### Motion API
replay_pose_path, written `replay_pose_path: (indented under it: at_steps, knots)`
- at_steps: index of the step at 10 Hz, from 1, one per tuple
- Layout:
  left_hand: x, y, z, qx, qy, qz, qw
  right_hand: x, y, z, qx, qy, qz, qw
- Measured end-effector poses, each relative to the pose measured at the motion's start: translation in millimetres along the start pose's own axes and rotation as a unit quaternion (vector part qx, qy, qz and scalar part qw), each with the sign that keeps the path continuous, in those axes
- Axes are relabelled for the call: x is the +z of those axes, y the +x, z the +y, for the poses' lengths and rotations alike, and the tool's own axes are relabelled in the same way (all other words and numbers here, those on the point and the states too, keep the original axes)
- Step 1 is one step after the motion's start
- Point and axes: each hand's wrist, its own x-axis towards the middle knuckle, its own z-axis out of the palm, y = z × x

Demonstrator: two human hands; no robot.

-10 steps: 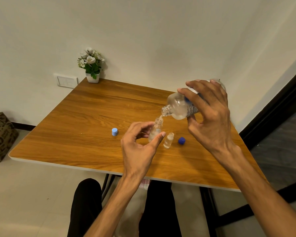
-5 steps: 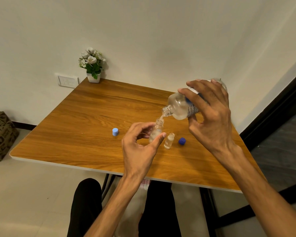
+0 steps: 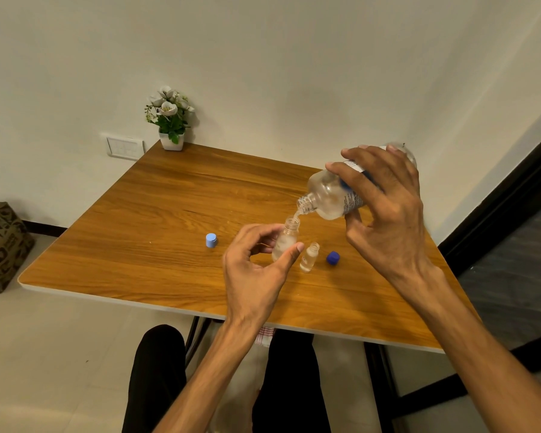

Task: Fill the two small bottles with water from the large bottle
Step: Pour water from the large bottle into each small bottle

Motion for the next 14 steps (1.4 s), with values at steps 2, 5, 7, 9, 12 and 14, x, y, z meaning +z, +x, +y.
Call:
replay_pose_path:
  at_steps: [2, 5, 7, 9, 12, 14]
  knots:
    - [0.2, -0.4, 0.3, 0.004, -0.002, 0.0, 1.0, -0.8, 0.3, -0.4, -0.002, -0.001, 0.003, 1.0]
    - [-0.1, -0.9, 1.4, 0.002, -0.001, 0.001, 1.0, -0.6, 0.2, -0.5, -0.01, -0.002, 0.003, 1.0]
    - [-0.9, -1.3, 2.4, 0.0, -0.001, -0.002, 1.0, -0.7, 0.3, -0.9, -0.017, -0.005, -0.002, 1.0]
    - [-1.4, -1.2, 2.6, -0.004, -0.002, -0.002, 1.0, -0.8, 0.6, -1.8, -0.024, -0.006, 0.001, 1.0]
    - [-1.6, -1.6, 1.8, -0.003, 0.002, -0.006, 1.0, -0.9, 0.6, -2.2, -0.031, -0.012, -0.001, 0.999]
    - [-2.1, -1.6, 1.0, 0.001, 0.003, -0.007, 1.0, -0.7, 1.5, -2.0, -0.031, -0.013, 0.0, 0.999]
